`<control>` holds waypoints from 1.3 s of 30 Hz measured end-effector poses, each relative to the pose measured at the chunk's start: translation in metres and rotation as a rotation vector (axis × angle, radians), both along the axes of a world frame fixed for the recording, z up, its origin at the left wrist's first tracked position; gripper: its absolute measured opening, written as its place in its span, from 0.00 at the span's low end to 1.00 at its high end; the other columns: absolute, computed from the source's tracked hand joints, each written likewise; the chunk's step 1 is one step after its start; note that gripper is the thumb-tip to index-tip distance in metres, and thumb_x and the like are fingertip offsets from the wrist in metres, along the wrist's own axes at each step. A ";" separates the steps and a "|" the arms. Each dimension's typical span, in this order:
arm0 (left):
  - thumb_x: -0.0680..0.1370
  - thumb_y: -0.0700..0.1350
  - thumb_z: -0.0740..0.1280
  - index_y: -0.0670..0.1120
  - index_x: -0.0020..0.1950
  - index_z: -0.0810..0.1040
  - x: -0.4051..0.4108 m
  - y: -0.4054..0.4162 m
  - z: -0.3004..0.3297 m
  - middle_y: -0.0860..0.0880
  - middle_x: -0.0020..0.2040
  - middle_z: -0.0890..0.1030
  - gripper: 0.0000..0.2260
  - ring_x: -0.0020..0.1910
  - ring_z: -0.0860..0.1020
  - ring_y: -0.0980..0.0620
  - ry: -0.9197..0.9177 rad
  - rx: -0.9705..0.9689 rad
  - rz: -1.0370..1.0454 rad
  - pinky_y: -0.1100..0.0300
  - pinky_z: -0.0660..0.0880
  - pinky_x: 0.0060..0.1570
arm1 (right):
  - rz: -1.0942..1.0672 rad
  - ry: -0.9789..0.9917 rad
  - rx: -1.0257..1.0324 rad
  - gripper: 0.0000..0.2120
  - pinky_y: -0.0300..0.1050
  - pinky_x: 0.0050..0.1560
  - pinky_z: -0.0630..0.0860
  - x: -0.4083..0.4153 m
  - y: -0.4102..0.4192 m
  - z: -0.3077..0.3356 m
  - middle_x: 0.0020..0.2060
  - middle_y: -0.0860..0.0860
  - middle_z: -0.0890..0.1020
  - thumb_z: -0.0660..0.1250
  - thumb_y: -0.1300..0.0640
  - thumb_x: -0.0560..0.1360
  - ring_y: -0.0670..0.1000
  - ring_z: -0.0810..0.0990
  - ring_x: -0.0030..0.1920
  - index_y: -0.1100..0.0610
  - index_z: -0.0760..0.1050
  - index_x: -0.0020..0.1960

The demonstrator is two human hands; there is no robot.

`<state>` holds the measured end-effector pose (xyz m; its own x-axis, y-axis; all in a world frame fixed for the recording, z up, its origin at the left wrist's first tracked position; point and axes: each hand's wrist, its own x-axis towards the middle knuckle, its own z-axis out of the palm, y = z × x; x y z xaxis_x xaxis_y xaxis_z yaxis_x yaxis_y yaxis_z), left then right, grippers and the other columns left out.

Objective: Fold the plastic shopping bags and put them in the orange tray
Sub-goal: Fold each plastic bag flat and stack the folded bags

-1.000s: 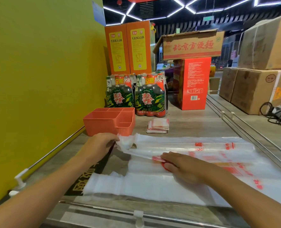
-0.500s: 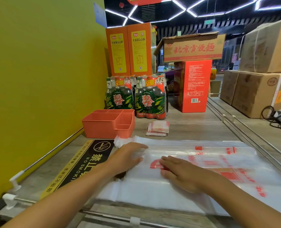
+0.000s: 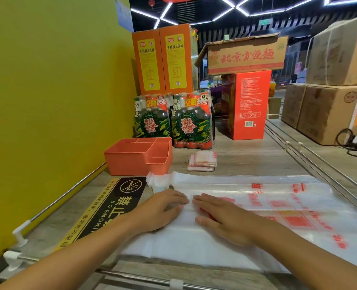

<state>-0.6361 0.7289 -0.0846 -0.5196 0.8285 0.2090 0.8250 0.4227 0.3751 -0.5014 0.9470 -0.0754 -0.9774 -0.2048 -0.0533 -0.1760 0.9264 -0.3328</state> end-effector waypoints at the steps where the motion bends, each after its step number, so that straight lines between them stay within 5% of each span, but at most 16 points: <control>1: 0.84 0.49 0.62 0.54 0.71 0.76 0.002 -0.003 0.000 0.62 0.70 0.73 0.15 0.69 0.67 0.69 -0.023 -0.009 -0.004 0.71 0.62 0.70 | 0.008 -0.008 -0.007 0.31 0.42 0.79 0.44 -0.001 -0.002 -0.001 0.81 0.39 0.49 0.48 0.35 0.83 0.41 0.45 0.80 0.44 0.48 0.82; 6: 0.83 0.48 0.63 0.55 0.75 0.69 0.006 -0.017 0.005 0.59 0.73 0.69 0.19 0.72 0.63 0.62 0.017 0.043 0.216 0.59 0.62 0.74 | 0.015 -0.017 -0.037 0.31 0.43 0.79 0.45 -0.003 -0.004 -0.006 0.80 0.38 0.50 0.47 0.34 0.82 0.41 0.48 0.80 0.43 0.51 0.82; 11: 0.82 0.47 0.64 0.54 0.75 0.69 0.012 -0.017 0.012 0.51 0.65 0.72 0.20 0.56 0.74 0.61 -0.114 0.068 0.383 0.75 0.68 0.50 | 0.015 -0.027 -0.047 0.31 0.42 0.79 0.45 -0.002 -0.003 -0.007 0.80 0.37 0.50 0.47 0.33 0.82 0.41 0.48 0.79 0.43 0.50 0.82; 13: 0.82 0.46 0.65 0.53 0.74 0.70 0.014 -0.013 0.013 0.52 0.63 0.75 0.20 0.56 0.76 0.59 -0.182 0.136 0.419 0.72 0.70 0.48 | 0.015 -0.027 -0.049 0.31 0.43 0.79 0.45 -0.002 -0.004 -0.007 0.81 0.38 0.50 0.47 0.34 0.82 0.42 0.48 0.80 0.43 0.50 0.82; 17: 0.81 0.41 0.67 0.50 0.73 0.72 0.025 -0.004 0.024 0.53 0.64 0.78 0.20 0.54 0.78 0.56 -0.396 0.366 0.449 0.60 0.76 0.56 | 0.014 -0.033 -0.041 0.31 0.41 0.78 0.44 0.000 -0.004 -0.005 0.81 0.39 0.49 0.47 0.35 0.83 0.43 0.47 0.80 0.44 0.49 0.82; 22: 0.78 0.40 0.72 0.48 0.72 0.71 0.034 0.008 0.030 0.50 0.65 0.77 0.23 0.55 0.83 0.50 -0.771 0.722 0.510 0.60 0.80 0.52 | 0.015 -0.038 -0.043 0.31 0.36 0.74 0.43 0.004 -0.005 0.002 0.81 0.40 0.48 0.48 0.36 0.83 0.43 0.47 0.80 0.45 0.47 0.82; 27: 0.79 0.38 0.70 0.37 0.60 0.78 0.039 0.028 0.031 0.41 0.48 0.86 0.11 0.53 0.83 0.46 -1.159 0.963 0.573 0.53 0.79 0.60 | 0.006 -0.039 -0.058 0.32 0.41 0.77 0.45 0.005 -0.002 0.002 0.81 0.39 0.47 0.48 0.35 0.83 0.44 0.47 0.80 0.44 0.46 0.82; 29: 0.79 0.38 0.70 0.38 0.64 0.76 0.036 0.032 0.028 0.40 0.53 0.85 0.14 0.57 0.83 0.45 -1.235 0.998 0.573 0.54 0.79 0.60 | 0.000 -0.042 -0.063 0.32 0.43 0.79 0.45 0.005 -0.001 0.002 0.81 0.39 0.47 0.48 0.34 0.82 0.44 0.47 0.80 0.44 0.46 0.82; 39: 0.83 0.41 0.64 0.43 0.57 0.78 0.049 0.070 0.024 0.44 0.44 0.86 0.05 0.40 0.85 0.51 -1.059 0.847 0.602 0.59 0.80 0.37 | 0.006 -0.020 -0.123 0.33 0.41 0.79 0.43 0.005 0.005 -0.001 0.79 0.35 0.44 0.50 0.34 0.82 0.39 0.43 0.79 0.43 0.45 0.82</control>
<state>-0.5875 0.7991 -0.0606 -0.9472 0.2668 -0.1777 -0.1985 -0.0530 0.9787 -0.4967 0.9518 -0.0766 -0.9752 -0.2164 -0.0470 -0.1732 0.8776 -0.4470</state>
